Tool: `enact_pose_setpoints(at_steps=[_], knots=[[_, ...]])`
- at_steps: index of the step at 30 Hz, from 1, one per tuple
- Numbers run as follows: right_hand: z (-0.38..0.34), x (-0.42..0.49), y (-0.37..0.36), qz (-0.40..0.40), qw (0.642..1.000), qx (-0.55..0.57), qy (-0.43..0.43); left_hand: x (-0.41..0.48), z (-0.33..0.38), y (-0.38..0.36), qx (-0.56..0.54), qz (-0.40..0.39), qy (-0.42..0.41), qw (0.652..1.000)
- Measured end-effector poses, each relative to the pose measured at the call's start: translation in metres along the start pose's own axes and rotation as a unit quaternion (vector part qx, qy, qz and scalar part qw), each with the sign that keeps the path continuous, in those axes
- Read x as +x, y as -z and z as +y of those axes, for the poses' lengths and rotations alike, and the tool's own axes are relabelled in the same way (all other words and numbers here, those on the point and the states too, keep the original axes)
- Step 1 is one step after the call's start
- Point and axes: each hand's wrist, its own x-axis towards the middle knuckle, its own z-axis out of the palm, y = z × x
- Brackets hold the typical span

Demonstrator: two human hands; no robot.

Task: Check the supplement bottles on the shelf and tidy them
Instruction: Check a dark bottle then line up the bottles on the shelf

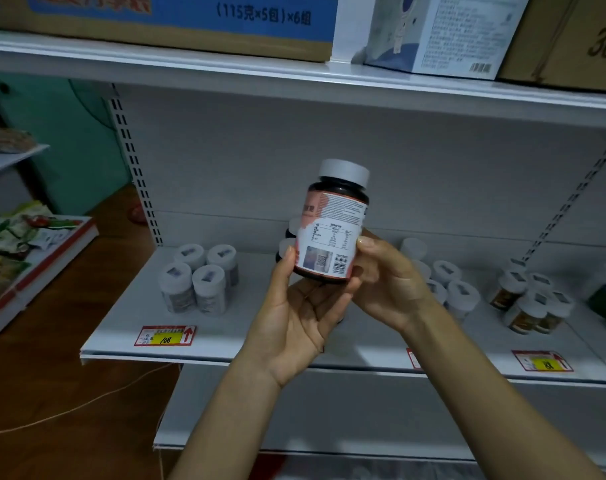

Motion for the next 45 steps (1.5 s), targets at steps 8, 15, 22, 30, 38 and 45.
enact_pose_setpoints(at_steps=[8, 15, 22, 30, 38, 45], knots=[[-0.005, 0.004, 0.003, -0.013, 0.999, 0.049, 0.013, 0.002, -0.005, -0.008, 0.033, -0.054, -0.065, 0.996], [-0.013, 0.0, 0.006, 0.056, 0.996, -0.04, 0.055, 0.009, -0.007, -0.016, 0.261, 0.079, -0.267, 0.924], [-0.015, -0.005, -0.003, 0.093, 0.989, -0.075, 0.084, 0.007, -0.014, -0.018, 0.396, 0.129, -0.433, 0.8], [-0.015, -0.005, -0.01, 0.08, 0.986, -0.114, 0.091, 0.005, -0.017, -0.008, 0.411, 0.109, -0.446, 0.788], [-0.016, -0.002, -0.003, 0.035, 0.987, -0.146, 0.058, -0.005, 0.003, 0.0, 0.1, -0.005, -0.066, 0.993], [-0.016, 0.004, 0.006, 0.028, 0.987, -0.153, 0.046, 0.005, -0.003, 0.008, 0.246, 0.091, -0.289, 0.921]])
